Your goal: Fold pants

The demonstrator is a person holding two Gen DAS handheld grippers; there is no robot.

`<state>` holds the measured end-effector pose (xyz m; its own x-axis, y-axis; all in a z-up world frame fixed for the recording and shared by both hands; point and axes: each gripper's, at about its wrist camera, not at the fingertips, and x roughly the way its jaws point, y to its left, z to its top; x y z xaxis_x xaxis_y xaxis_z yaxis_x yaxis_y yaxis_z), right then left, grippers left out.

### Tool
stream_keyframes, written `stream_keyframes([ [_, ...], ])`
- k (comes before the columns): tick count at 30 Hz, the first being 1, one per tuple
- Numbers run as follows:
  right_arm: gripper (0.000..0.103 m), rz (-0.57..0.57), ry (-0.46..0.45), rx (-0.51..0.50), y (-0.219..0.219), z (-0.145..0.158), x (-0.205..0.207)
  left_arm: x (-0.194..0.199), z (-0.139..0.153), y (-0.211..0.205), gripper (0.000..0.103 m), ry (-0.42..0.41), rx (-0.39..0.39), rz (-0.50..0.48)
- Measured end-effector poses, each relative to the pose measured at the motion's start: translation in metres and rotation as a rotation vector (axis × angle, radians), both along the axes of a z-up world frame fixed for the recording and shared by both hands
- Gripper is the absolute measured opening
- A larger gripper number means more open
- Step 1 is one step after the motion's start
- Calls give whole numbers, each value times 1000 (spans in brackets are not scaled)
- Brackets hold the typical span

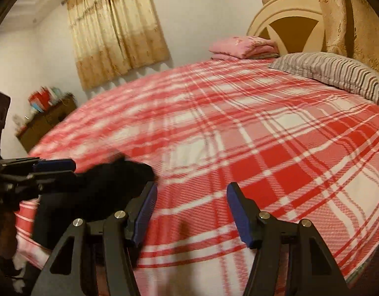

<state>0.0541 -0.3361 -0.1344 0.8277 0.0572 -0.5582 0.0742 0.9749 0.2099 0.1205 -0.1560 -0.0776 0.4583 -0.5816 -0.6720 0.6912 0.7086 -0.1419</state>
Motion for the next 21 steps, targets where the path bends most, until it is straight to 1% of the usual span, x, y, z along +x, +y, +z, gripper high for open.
stream_keyframes([
  [3,61,28,-60,12,13,14,-8,0,6,26,70,-45,10,59],
  [5,61,93,-94,29,29,25,-11,5,1,51,72,-51,25,126],
  [7,61,191,-89,20,54,31,-10,12,-10,68,73,-40,41,177],
  [8,61,226,-74,-6,67,31,-9,15,-16,76,73,-39,62,207],
  [9,61,247,-50,-59,84,29,-6,18,-25,85,73,-30,91,249],
  [10,61,236,-6,-139,99,23,-2,21,-32,95,73,-15,101,278],
  [11,61,227,24,-163,104,18,1,21,-37,102,73,-3,100,295],
  [13,61,196,80,-143,97,6,8,23,-47,116,74,20,98,328],
  [14,61,150,117,-147,88,-3,13,24,-54,122,74,26,115,343],
  [16,61,107,169,-145,71,-15,19,27,-64,124,74,32,146,365],
  [17,61,101,193,-112,62,-21,22,28,-69,127,78,35,150,369],
  [18,61,105,202,-88,58,-23,23,28,-72,127,80,36,150,373],
  [19,61,108,202,-87,56,-23,23,30,-74,127,83,38,149,381],
  [21,61,109,199,-125,62,-22,25,30,-76,128,86,36,142,390],
])
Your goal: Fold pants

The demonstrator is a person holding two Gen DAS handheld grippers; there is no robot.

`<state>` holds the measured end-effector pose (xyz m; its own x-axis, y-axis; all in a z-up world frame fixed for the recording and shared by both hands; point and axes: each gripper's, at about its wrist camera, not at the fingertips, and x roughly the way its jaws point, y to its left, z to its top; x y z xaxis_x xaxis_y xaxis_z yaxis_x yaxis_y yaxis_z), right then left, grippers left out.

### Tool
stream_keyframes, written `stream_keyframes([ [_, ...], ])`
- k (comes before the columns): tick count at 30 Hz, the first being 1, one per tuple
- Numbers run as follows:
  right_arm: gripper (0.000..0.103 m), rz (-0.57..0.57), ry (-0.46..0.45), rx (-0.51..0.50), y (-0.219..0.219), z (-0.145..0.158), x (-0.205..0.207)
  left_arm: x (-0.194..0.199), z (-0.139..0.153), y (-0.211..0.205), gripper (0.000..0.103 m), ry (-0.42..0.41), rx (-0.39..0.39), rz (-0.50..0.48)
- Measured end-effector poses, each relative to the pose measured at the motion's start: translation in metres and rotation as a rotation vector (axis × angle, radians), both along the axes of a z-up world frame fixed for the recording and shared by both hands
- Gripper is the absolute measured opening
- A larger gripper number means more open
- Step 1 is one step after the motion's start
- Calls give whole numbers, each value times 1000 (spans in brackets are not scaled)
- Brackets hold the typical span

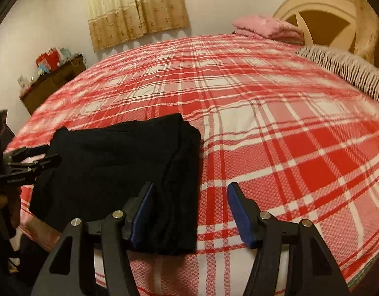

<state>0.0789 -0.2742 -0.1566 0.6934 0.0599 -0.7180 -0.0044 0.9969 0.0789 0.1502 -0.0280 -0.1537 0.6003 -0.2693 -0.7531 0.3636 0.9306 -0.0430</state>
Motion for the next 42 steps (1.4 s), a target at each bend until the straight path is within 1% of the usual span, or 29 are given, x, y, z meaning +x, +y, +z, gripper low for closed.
stream_keyframes([
  [1,61,-3,1,2,0,1,1,-1,1,0,86,-1,-4,0],
  [4,61,-8,26,76,-12,0,5,-2,1,4,87,2,-9,-6],
  [6,61,0,33,86,-15,2,5,-3,1,11,87,2,-6,5],
  [9,61,16,40,84,-14,2,7,-1,-1,22,87,13,-24,18],
  [13,61,25,48,120,-15,2,11,2,-8,26,88,36,-43,15],
  [15,61,33,43,150,-17,2,12,3,-10,25,90,36,-45,14],
  [17,61,54,36,187,-18,3,15,5,-11,26,95,34,-50,22],
  [19,61,67,34,208,-18,4,19,7,-14,28,96,44,-68,23],
  [21,61,68,43,208,-17,2,25,9,-18,31,96,63,-98,26],
  [23,61,70,53,203,-17,-2,31,11,-20,33,98,70,-116,30],
  [29,61,93,52,206,-15,-5,34,11,-22,28,103,52,-108,26],
  [32,59,142,54,275,-17,-8,33,13,-22,27,103,52,-110,21],
  [33,58,147,55,279,-17,-9,33,13,-22,27,103,52,-113,18],
  [35,56,146,58,262,-14,-10,35,14,-23,26,103,51,-119,12],
  [39,55,146,65,252,-13,-16,43,17,-24,25,103,50,-116,1],
  [42,54,148,65,267,-15,-17,45,18,-23,25,103,62,-115,-7],
])
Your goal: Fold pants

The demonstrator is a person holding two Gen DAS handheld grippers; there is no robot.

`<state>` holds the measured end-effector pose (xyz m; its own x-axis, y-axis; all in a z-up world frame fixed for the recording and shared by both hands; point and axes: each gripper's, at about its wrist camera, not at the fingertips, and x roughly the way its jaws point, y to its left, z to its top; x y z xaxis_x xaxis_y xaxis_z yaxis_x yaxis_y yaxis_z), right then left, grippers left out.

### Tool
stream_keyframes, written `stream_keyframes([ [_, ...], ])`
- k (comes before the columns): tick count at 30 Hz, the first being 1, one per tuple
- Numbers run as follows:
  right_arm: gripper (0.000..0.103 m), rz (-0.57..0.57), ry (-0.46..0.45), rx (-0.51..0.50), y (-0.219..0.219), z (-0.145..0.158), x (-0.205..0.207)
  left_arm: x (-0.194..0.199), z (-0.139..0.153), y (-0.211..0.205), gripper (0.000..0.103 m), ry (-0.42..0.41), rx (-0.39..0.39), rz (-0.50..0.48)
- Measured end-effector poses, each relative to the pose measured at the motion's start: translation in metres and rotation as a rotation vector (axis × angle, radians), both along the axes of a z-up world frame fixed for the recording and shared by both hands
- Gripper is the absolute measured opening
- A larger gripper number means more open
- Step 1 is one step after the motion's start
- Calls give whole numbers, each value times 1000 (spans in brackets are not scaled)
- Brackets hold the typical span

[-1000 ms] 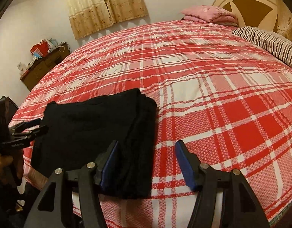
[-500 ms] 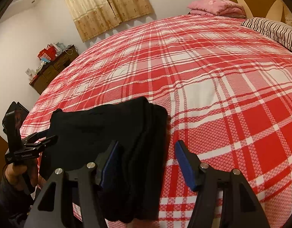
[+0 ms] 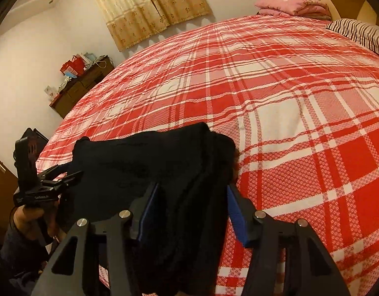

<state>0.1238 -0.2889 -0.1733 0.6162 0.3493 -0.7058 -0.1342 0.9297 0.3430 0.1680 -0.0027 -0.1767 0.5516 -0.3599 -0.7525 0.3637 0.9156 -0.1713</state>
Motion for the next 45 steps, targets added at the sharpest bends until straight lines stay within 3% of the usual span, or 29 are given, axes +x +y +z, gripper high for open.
stream_keyframes([
  [10,34,-18,-23,85,-10,1,-5,-2,0,3,102,-8,-18,-9],
  [18,33,-25,6,118,-14,-5,-2,-3,1,3,97,-10,-34,-23],
  [19,33,-24,12,125,-15,-6,-2,-4,2,4,91,-11,-42,-27],
  [23,27,-29,-44,57,-1,5,-11,-8,8,4,50,-7,-75,-54],
  [24,26,-27,-59,51,1,8,-14,-9,10,4,44,-8,-81,-62],
  [26,25,-29,-79,62,4,17,-19,-10,12,8,24,-3,-108,-73],
  [34,25,43,-117,18,29,63,-4,-10,24,29,18,1,-212,-69],
  [38,25,91,-112,20,48,71,21,-10,34,52,17,-25,-205,-31],
  [45,25,263,-114,22,131,84,90,2,57,126,17,-71,-132,109],
])
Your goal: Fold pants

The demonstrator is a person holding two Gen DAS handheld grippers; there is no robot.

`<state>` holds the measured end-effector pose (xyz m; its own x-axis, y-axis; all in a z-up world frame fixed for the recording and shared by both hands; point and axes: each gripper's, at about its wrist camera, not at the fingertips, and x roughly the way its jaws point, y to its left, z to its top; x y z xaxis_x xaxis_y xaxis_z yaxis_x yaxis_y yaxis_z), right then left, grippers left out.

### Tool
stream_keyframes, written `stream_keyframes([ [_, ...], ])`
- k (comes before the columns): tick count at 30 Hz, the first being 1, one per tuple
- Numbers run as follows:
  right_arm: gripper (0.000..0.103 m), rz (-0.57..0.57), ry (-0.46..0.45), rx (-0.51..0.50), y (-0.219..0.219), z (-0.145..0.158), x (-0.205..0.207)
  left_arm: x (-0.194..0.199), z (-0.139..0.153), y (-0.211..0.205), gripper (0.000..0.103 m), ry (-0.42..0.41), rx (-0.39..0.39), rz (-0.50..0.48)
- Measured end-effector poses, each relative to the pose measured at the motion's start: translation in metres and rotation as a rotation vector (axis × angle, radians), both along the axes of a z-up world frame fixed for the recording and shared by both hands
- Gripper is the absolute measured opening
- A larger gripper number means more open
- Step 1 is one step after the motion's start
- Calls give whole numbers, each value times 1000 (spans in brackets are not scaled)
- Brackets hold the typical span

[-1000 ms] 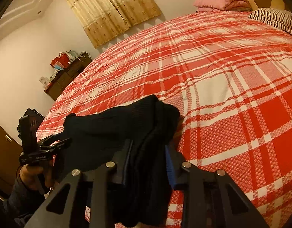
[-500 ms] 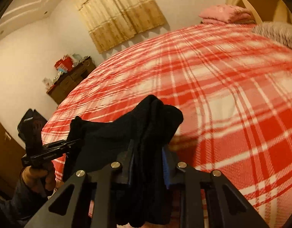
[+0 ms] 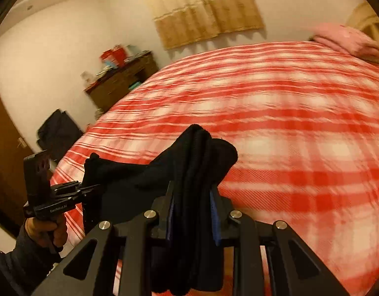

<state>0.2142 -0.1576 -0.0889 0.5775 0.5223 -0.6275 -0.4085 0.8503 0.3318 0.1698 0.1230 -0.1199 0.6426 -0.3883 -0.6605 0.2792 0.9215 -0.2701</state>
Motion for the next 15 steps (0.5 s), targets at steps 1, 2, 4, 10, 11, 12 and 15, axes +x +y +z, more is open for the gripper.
stream_keyframes([
  [1,25,24,-3,7,13,2,10,1,4,14,17,-7,7,31],
  [2,25,52,-6,14,29,4,22,2,7,25,17,-14,14,58],
  [4,25,101,-13,31,61,7,43,2,12,51,17,-21,27,122],
  [10,25,213,-40,36,154,-1,94,8,7,115,17,-13,74,274],
  [11,25,220,-25,38,168,-9,103,12,1,122,17,1,80,284],
  [12,25,222,-8,36,177,-16,110,18,-9,129,17,27,86,299],
  [15,25,211,63,18,197,-45,130,28,-33,136,26,76,109,317],
])
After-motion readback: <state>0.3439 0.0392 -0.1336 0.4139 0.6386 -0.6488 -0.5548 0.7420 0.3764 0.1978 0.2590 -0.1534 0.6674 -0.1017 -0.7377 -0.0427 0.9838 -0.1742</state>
